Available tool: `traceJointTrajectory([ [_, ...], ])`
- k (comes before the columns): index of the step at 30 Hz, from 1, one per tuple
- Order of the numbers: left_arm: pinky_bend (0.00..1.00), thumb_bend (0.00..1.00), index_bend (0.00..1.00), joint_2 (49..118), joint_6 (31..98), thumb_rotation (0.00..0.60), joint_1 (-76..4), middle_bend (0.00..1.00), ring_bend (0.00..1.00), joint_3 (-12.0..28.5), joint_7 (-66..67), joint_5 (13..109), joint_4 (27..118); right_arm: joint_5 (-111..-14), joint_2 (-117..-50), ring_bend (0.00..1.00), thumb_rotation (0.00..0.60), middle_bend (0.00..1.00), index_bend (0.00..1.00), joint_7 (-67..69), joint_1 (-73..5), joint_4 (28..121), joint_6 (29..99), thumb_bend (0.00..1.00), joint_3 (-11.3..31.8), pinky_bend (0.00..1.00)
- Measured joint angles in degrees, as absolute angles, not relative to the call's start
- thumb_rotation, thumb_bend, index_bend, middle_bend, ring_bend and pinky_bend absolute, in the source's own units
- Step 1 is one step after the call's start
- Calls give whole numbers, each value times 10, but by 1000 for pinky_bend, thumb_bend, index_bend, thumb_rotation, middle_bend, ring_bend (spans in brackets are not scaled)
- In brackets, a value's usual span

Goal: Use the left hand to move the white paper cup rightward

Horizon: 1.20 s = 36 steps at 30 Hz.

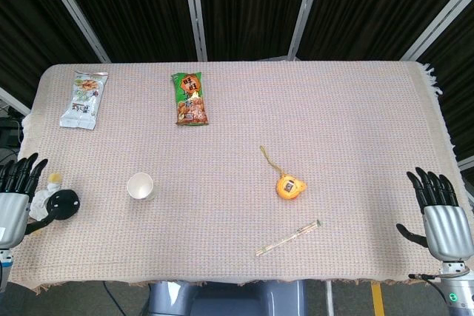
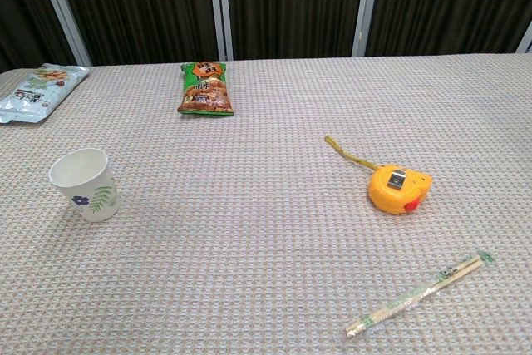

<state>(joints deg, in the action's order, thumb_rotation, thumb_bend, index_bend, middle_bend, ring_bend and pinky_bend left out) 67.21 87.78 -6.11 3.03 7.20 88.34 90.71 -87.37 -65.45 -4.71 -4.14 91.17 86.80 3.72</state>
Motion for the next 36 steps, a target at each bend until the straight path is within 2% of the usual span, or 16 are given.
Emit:
traceJointTrajectory([
  [27, 0, 109, 0, 672, 841, 600, -79, 0, 0, 28, 98, 875, 934, -865, -647, 0, 600, 0, 42, -57, -39, 923, 849, 35, 26, 0],
  [32, 0, 110, 110, 671, 808, 600, -99, 0, 0, 35, 126, 865, 961, -866, -644, 0, 600, 0, 42, -56, -36, 927, 850, 36, 24, 0],
  [36, 0, 111, 136, 669, 764, 600, -124, 0, 0, 41, 164, 848, 991, -870, -645, 0, 600, 0, 42, -56, -37, 925, 850, 37, 23, 0],
])
